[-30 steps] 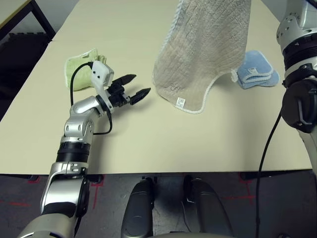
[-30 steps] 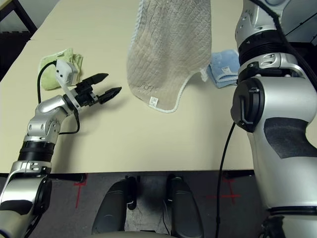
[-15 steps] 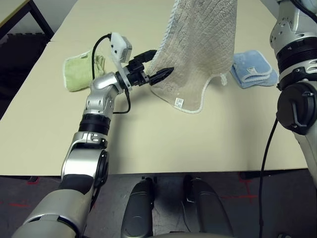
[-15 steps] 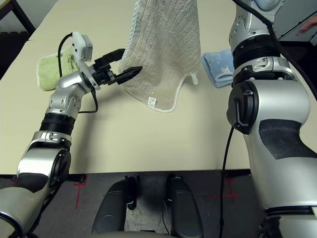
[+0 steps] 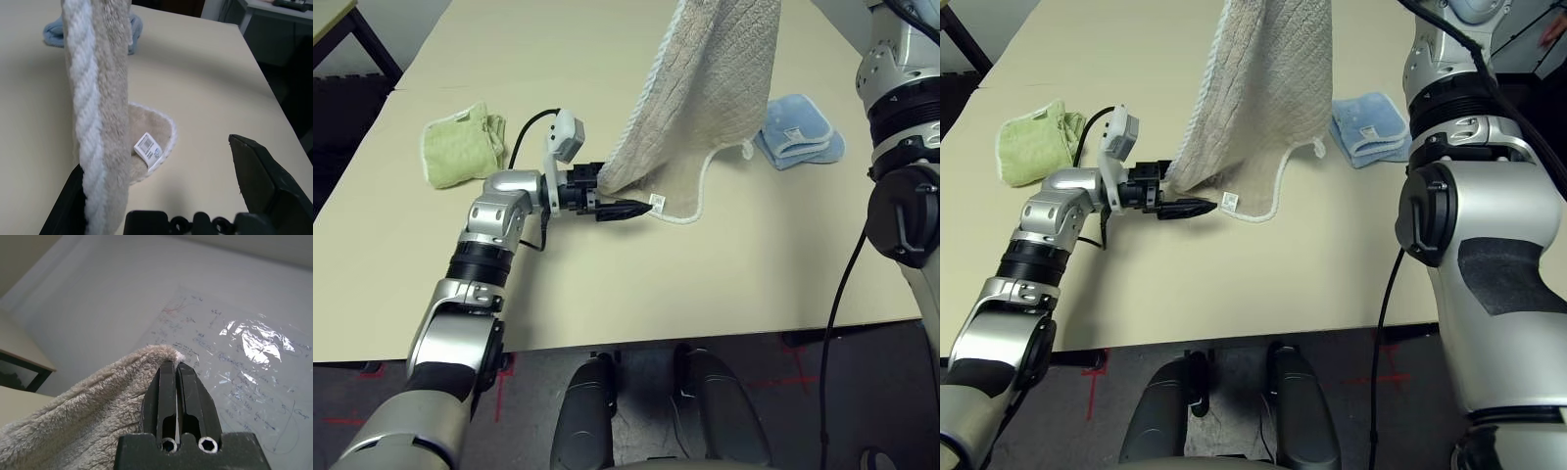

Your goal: Fold the towel and set it aside.

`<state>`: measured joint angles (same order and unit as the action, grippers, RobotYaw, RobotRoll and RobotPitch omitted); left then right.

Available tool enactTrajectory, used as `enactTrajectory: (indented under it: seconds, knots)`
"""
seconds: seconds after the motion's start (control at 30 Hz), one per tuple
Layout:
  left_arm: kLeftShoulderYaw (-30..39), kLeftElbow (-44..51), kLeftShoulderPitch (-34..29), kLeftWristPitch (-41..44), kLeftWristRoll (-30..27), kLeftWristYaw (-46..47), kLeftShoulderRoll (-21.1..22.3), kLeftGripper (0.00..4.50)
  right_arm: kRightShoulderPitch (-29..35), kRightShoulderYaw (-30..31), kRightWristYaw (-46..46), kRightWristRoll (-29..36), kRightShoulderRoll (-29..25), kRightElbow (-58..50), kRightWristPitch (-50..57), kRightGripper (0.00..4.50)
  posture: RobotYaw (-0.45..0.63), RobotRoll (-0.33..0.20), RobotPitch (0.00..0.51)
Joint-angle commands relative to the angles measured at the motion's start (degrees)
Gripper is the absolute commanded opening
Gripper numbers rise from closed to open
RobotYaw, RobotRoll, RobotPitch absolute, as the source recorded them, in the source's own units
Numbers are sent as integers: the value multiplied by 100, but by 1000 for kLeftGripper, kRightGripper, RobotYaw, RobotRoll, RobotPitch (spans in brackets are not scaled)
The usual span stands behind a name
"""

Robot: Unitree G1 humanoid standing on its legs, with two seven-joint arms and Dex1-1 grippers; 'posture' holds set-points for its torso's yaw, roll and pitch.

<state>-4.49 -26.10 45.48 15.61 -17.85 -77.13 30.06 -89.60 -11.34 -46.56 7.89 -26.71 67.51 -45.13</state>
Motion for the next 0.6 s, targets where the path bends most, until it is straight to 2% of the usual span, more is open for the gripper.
enactTrajectory:
  seconds: [0.03, 0.2, 0.6]
  knots:
    - [-95, -70, -196, -169, 236, 21, 169, 4500, -60, 35, 156, -98, -79, 38, 37, 25, 19, 0, 213]
    - [-35, -367, -173, -484, 451, 274, 216, 4500, -85, 64, 341, -216, -115, 69, 60, 25, 21, 0, 214]
    - [130, -229, -455, -411, 340, 661, 250, 4500, -38, 121, 409, -251, -98, 47, 80, 25, 24, 0, 215]
